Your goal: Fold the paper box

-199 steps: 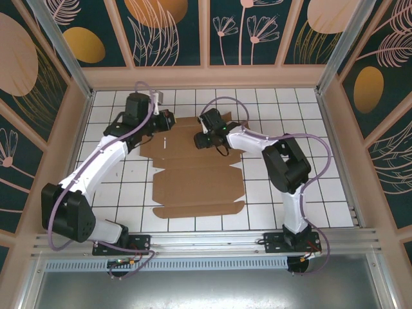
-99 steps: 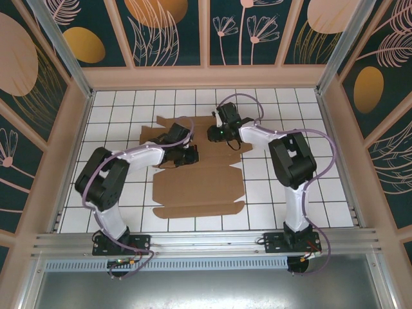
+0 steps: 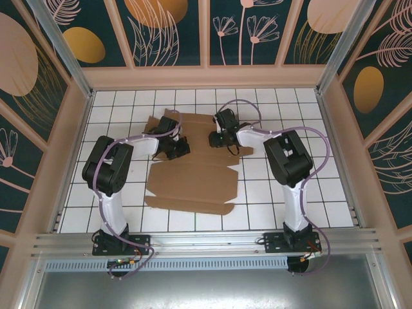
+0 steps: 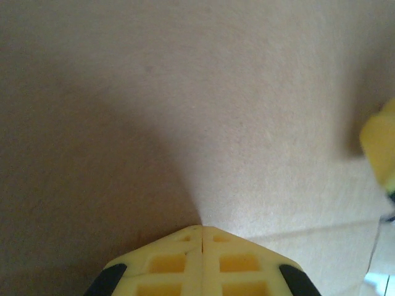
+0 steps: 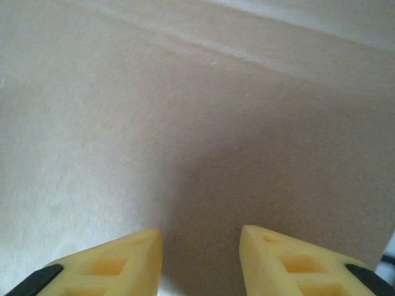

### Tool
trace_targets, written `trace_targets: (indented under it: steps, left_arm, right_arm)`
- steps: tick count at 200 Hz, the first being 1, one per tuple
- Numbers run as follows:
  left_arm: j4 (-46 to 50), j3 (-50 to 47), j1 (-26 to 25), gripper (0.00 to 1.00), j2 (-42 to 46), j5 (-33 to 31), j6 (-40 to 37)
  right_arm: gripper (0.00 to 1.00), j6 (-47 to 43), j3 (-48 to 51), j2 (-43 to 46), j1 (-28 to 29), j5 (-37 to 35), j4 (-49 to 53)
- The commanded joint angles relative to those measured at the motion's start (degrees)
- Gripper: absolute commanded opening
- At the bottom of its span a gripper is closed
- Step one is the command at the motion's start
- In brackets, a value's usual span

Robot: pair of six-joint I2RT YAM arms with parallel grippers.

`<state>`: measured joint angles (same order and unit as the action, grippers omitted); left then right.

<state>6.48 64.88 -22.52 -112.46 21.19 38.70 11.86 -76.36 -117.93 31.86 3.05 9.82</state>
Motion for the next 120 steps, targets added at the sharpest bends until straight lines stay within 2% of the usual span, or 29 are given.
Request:
trace_targets:
  steps: [1,32,53,70,95,100,120]
  left_arm:
    - [3.07,5.21,1.16,0.00,-4.79,-2.82,-0.99]
    - [8.39,16.54,1.19,0.00,-11.70,-1.92,-3.60]
    - [9.54,20.02,1.17,0.00,-13.14,0.45,-4.53]
    - [8.69,19.20,1.17,0.00,-10.05,1.41,-5.37]
    - [8.33,16.86,1.21,0.00,-2.52,1.67,-7.62]
    - [8.10,16.05,1.25,0.00,-1.10,1.82,-7.76]
    - [6.08,11.98,1.73,0.00,3.11,2.07,-5.94]
  right_arm:
    - [0.41,2.77,6.97,3.54,-0.19,-2.29,5.21]
    - [0.43,4.84,15.18,9.27,2.85,-0.68,4.36]
    - [0.45,6.45,19.47,13.45,4.38,3.10,3.85]
    - [0.49,6.00,20.47,18.53,3.48,6.18,4.92]
    - [0.53,7.32,20.68,27.30,-0.14,13.17,0.81]
    - [0.54,7.83,20.34,28.18,-2.52,14.62,-0.16]
    - [0.62,7.83,18.44,28.18,-6.01,19.19,-4.10]
